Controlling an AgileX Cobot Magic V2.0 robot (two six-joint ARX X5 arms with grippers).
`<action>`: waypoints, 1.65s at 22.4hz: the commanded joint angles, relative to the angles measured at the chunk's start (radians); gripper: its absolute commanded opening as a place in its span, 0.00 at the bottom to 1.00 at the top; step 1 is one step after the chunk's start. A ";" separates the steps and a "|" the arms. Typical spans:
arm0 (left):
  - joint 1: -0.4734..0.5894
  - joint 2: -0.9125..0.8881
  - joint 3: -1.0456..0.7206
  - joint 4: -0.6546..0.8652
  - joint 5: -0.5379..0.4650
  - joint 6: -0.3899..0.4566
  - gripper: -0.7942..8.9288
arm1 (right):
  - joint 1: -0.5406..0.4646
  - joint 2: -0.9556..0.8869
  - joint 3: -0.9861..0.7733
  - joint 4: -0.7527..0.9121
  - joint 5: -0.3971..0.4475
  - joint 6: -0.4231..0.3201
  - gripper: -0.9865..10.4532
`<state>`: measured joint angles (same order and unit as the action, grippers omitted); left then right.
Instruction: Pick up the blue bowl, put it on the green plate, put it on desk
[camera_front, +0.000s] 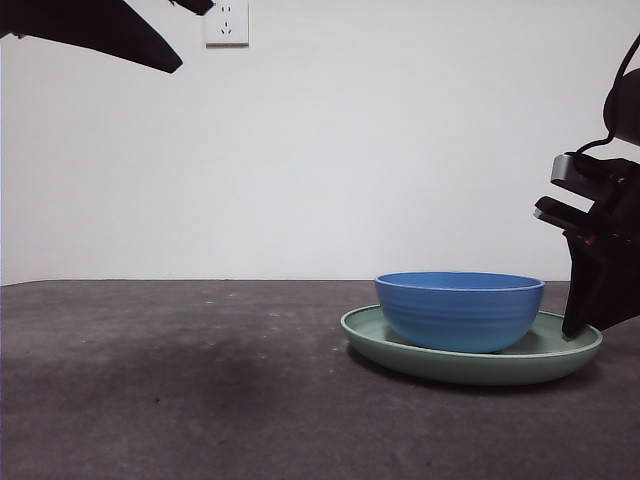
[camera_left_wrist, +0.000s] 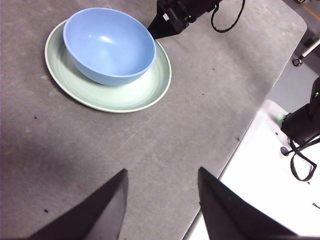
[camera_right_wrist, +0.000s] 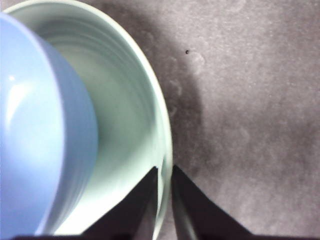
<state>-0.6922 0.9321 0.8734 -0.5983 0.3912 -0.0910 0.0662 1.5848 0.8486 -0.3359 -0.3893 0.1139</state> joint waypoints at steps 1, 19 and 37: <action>-0.009 0.009 0.004 0.010 0.002 0.008 0.31 | 0.002 0.024 0.016 0.006 0.001 0.016 0.10; -0.009 0.009 0.004 -0.013 0.002 0.008 0.31 | -0.004 -0.067 0.017 0.030 -0.114 0.100 0.10; -0.009 0.009 0.004 -0.007 0.002 0.008 0.31 | 0.132 -0.122 0.017 0.124 -0.152 0.275 0.10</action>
<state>-0.6922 0.9321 0.8734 -0.6163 0.3912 -0.0910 0.1864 1.4555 0.8486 -0.2283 -0.5392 0.3477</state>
